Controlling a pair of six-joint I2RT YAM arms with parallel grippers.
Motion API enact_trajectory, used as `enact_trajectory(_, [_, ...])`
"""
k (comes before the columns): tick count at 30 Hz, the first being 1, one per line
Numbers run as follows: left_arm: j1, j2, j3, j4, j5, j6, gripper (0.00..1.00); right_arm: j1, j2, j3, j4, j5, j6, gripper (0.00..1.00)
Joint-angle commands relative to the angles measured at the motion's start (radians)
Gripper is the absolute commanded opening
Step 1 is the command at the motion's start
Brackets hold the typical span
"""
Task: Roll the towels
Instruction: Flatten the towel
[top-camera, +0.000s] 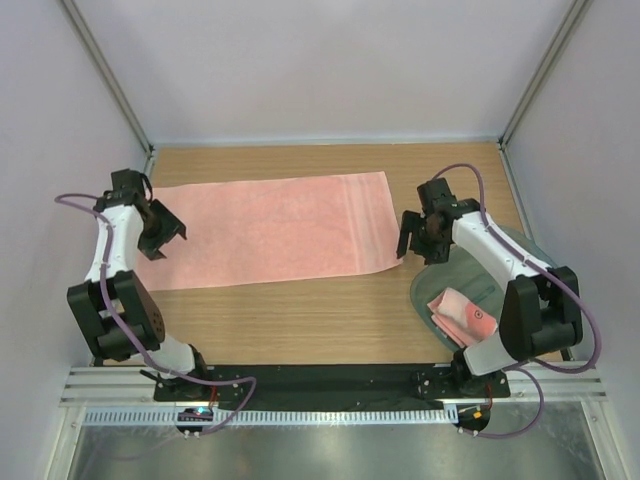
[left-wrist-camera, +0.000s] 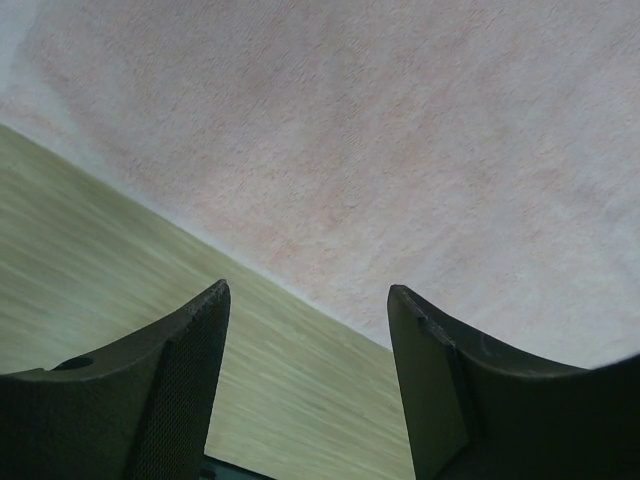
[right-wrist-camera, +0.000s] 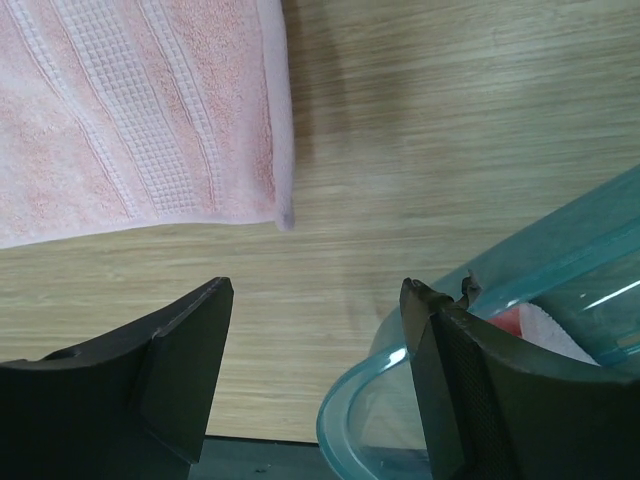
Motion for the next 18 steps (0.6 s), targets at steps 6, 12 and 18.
enact_trajectory(6, [0.1,-0.133,-0.161,0.092,0.022,-0.008,0.66,0.001,0.133,0.079,0.07,-0.063,0.02,0.72])
enact_trajectory(12, [0.159,-0.183,-0.207,0.115,0.0,-0.026,0.66,0.018,0.205,0.084,0.115,-0.098,0.029,0.65])
enact_trajectory(18, [0.215,-0.188,-0.241,0.123,-0.001,-0.052,0.65,0.024,0.239,0.086,0.13,-0.112,0.012,0.21])
